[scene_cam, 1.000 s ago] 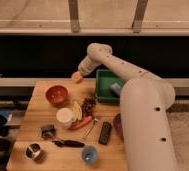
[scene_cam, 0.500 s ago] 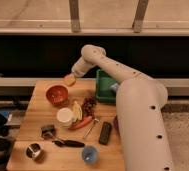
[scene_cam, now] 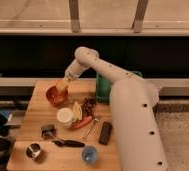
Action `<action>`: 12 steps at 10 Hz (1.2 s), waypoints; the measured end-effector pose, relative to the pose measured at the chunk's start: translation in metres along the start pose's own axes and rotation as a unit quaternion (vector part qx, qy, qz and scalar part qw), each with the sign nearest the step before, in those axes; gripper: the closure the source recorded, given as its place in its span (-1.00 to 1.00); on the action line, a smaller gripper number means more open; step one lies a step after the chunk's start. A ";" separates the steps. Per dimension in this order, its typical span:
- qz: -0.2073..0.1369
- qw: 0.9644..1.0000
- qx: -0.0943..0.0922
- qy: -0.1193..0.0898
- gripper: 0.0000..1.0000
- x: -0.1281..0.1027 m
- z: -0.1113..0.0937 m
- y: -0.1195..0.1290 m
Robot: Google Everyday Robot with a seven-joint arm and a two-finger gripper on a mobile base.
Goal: Place apple in red bowl
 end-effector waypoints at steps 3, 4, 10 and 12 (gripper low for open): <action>-0.011 0.999 -0.037 0.010 -0.19 -0.004 0.027 0.017; -0.013 0.999 -0.043 0.013 -0.35 -0.005 0.031 0.020; -0.017 0.998 -0.050 0.016 -0.55 -0.007 0.032 0.019; -0.018 0.999 -0.046 0.014 -0.55 -0.008 0.030 0.017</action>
